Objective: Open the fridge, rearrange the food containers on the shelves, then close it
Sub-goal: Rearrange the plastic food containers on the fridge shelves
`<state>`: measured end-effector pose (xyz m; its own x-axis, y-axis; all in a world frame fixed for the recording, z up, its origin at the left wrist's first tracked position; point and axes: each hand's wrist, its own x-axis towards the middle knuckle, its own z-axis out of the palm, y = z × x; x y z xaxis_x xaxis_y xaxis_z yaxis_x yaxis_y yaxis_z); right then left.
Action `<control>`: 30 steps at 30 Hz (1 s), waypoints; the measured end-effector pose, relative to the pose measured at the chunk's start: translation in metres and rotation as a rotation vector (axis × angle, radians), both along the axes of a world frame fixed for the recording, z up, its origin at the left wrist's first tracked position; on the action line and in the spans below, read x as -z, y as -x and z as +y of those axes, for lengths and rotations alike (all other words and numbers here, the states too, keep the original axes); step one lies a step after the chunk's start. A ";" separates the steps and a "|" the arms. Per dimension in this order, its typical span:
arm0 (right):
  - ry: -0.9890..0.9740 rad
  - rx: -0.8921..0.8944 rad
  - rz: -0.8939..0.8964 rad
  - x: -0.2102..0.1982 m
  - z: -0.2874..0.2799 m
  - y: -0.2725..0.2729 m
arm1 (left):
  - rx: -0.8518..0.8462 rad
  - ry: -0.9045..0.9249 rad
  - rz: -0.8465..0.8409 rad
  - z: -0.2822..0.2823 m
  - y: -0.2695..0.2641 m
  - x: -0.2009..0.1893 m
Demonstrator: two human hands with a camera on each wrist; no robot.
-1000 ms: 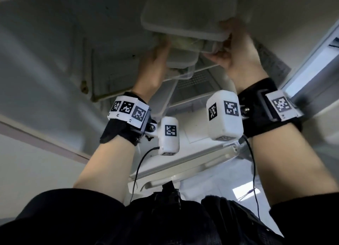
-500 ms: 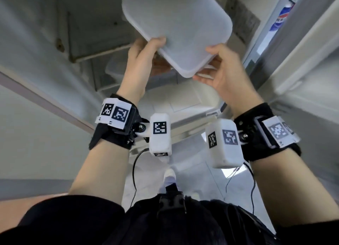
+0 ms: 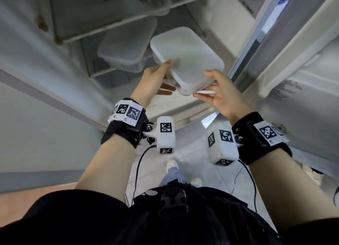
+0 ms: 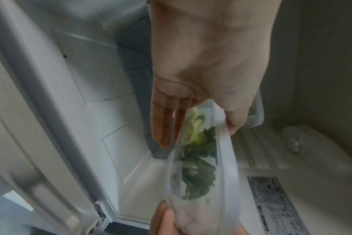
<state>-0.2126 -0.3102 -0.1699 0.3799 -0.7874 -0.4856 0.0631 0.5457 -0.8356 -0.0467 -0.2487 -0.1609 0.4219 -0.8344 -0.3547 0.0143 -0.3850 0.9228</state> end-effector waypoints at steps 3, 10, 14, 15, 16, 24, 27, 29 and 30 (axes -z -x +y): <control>-0.018 0.055 0.028 0.009 -0.019 -0.019 | 0.071 -0.036 -0.067 -0.021 -0.017 0.007; -0.040 0.095 0.027 0.026 -0.075 -0.072 | 0.174 -0.022 -0.243 -0.076 -0.046 0.015; -0.055 0.114 -0.030 0.030 -0.098 -0.084 | 0.136 0.051 -0.309 -0.097 -0.050 0.021; -0.067 0.125 -0.039 0.030 -0.102 -0.086 | 0.138 0.067 -0.339 -0.101 -0.050 0.022; -0.070 0.145 -0.045 0.031 -0.107 -0.088 | 0.148 0.079 -0.371 -0.106 -0.049 0.023; -0.069 0.142 -0.012 0.042 -0.132 -0.097 | 0.210 0.001 -0.469 -0.140 -0.059 0.051; -0.062 0.138 -0.028 0.042 -0.140 -0.100 | 0.203 -0.018 -0.533 -0.147 -0.059 0.048; -0.042 0.118 -0.036 0.041 -0.145 -0.101 | 0.209 -0.008 -0.540 -0.151 -0.061 0.049; -0.026 0.110 -0.037 0.041 -0.146 -0.102 | 0.209 -0.005 -0.543 -0.153 -0.063 0.051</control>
<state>-0.1106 -0.4563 -0.2114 0.3100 -0.8127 -0.4934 0.1545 0.5551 -0.8173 0.0163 -0.4019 -0.2115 0.3709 -0.9185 -0.1371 -0.5374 -0.3327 0.7749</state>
